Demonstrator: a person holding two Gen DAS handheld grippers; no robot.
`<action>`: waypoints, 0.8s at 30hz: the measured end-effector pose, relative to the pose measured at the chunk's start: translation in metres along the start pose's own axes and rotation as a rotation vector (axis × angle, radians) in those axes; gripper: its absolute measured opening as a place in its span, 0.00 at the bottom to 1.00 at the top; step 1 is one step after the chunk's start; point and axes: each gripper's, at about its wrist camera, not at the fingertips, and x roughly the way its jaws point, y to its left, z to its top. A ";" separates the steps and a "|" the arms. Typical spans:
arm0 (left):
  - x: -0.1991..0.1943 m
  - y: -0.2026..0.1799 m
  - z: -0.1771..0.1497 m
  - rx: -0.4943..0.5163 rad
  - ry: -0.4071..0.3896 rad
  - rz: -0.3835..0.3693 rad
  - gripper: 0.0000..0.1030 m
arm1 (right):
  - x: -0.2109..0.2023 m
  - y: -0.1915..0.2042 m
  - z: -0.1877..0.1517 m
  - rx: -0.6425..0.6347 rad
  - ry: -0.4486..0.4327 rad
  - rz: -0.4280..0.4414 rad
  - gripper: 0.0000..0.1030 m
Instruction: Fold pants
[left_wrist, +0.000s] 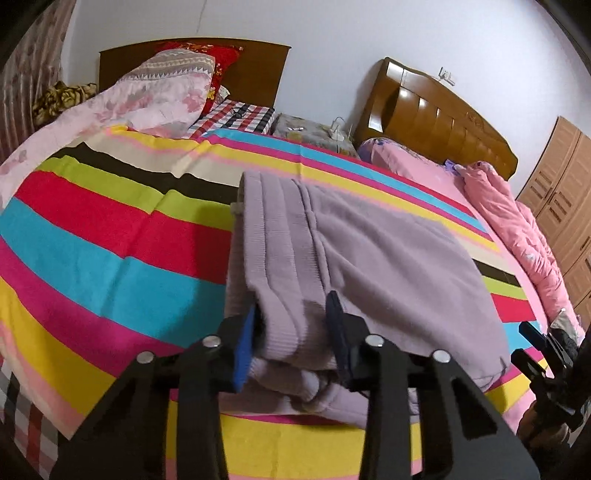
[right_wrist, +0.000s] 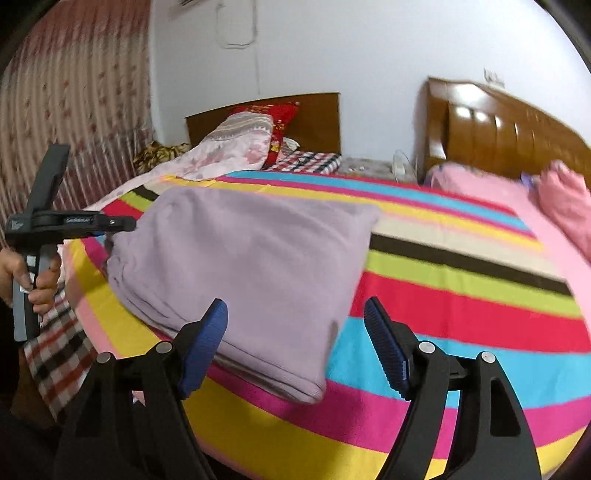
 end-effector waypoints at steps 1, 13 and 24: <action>0.000 0.000 -0.001 0.004 -0.004 0.004 0.31 | 0.003 -0.002 -0.001 0.015 0.008 0.009 0.71; -0.055 -0.022 0.012 0.109 -0.169 0.058 0.09 | 0.005 -0.019 -0.016 0.061 0.053 0.014 0.77; -0.012 0.013 -0.016 0.033 -0.008 0.081 0.10 | 0.003 -0.007 0.022 0.091 -0.007 0.070 0.78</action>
